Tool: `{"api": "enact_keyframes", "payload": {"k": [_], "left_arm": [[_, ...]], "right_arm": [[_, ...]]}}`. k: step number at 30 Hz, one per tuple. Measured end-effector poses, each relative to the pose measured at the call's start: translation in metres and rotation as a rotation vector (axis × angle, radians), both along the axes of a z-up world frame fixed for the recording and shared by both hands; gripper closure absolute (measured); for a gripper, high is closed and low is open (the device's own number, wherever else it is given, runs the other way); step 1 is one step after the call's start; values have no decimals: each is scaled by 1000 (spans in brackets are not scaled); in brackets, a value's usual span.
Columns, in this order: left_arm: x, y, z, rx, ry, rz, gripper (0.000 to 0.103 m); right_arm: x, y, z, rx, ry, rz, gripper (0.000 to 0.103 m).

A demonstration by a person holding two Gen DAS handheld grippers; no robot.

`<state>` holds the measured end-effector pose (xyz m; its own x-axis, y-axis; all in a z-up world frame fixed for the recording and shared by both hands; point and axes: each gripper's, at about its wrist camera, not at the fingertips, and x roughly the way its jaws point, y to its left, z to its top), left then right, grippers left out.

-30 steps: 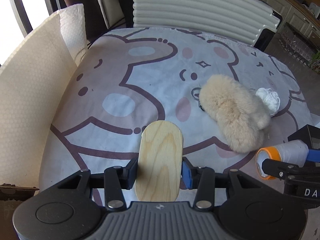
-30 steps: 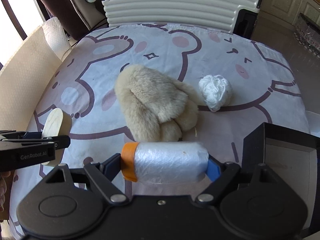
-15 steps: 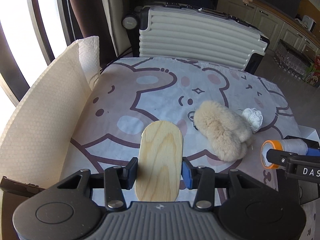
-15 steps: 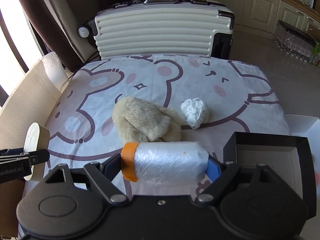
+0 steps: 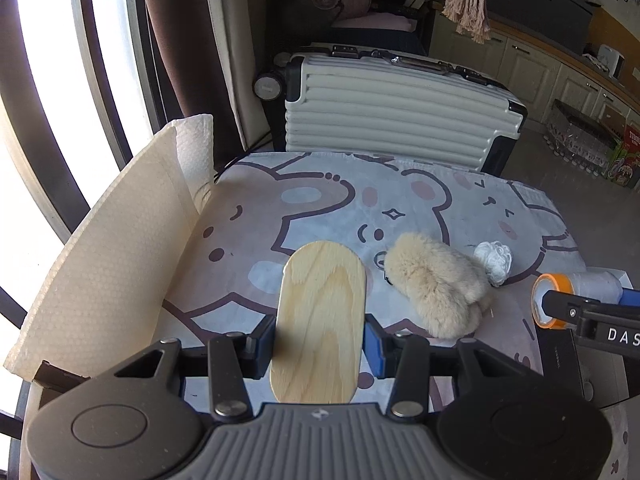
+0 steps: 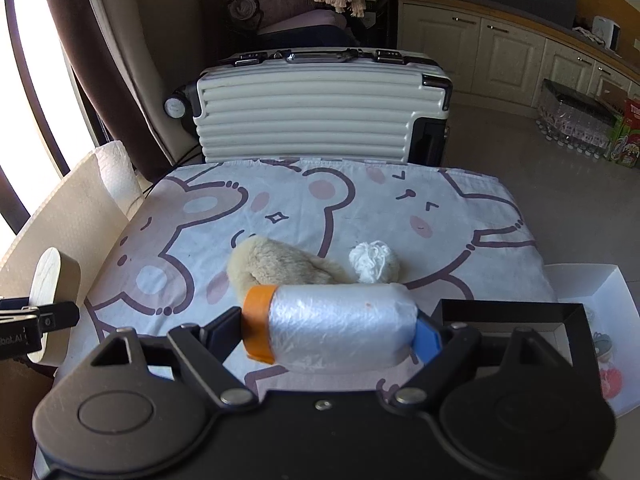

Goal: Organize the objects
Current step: 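Lift the wooden block with the left gripper while the right gripper carries the roll toward the black box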

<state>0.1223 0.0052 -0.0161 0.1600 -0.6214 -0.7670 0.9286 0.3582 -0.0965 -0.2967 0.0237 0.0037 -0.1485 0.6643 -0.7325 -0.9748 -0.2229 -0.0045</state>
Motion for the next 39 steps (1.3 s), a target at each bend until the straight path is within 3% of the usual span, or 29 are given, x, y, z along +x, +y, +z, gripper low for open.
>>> {"api": "enact_keyframes", "payload": {"k": [18,39], "left_arm": [[-9,-4,0,-8,3,-1,57],[-80,-40,5,-31,27,-143,57]], "right_arm": [[17,-5,7,23,-12,-8,17],[98,-16,17,37,-35,-124,17]]}}
